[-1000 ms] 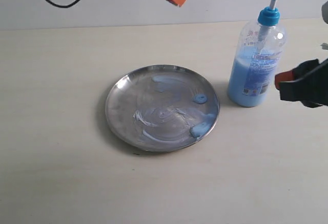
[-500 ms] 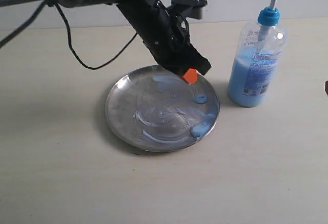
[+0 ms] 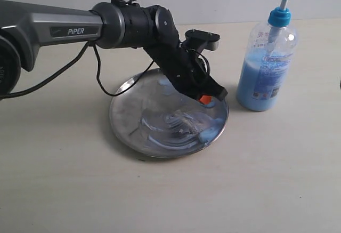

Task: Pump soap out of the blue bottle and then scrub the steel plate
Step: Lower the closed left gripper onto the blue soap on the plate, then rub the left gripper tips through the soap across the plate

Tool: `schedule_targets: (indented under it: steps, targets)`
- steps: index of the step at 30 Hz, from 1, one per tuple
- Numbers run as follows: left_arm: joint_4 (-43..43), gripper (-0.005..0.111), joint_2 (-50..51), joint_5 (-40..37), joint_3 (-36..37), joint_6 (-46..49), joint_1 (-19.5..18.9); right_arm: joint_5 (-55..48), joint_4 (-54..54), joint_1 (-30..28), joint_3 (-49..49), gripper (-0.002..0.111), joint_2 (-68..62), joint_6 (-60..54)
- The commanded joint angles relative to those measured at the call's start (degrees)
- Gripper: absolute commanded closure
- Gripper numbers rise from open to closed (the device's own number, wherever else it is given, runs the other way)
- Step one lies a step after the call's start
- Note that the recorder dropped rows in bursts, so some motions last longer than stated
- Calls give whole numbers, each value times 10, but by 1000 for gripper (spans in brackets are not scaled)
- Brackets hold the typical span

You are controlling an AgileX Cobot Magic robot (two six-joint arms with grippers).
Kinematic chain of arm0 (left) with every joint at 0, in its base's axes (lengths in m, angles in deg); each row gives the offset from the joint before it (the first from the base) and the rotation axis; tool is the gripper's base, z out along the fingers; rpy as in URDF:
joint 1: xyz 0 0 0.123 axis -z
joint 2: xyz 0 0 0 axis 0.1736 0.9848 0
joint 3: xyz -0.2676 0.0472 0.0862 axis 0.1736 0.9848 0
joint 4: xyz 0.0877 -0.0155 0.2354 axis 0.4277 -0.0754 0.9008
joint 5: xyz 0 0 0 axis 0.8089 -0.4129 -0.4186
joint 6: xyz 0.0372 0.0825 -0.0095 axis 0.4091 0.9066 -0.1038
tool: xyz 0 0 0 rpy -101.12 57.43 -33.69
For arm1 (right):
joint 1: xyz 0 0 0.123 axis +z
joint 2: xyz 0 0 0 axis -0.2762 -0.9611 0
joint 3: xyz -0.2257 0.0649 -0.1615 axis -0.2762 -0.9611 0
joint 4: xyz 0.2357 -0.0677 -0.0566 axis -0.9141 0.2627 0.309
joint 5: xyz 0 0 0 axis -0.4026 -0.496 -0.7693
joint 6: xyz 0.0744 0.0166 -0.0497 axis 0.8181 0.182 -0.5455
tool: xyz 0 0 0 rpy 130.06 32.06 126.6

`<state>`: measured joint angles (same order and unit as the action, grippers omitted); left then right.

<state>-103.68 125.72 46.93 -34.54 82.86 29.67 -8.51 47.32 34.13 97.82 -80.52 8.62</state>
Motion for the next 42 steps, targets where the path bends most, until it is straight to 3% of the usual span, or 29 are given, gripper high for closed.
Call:
schedule_targets:
  steps: [1, 15, 20, 29, 37, 42]
  targets:
    - [-50, 107, 12, 49, -5, -4, 3, 11, -4, -1, -1, 108, 3, 0]
    - [-75, 107, 31, 99, -5, -4, 3, 16, -4, -1, -1, 108, 3, 0]
    - [-39, 107, 31, 107, -5, -8, 3, 15, -13, -1, -1, 108, 3, -2]
    - [33, 107, 31, 49, -8, -26, 3, 15, -19, -1, -1, 108, 3, -2]
    - [9, 107, 31, -18, -39, -20, 4, 17, -23, -1, -1, 108, 3, -3]
    - [-39, 107, 31, 4, -45, -12, 4, 17, -23, -1, -1, 108, 3, -3]
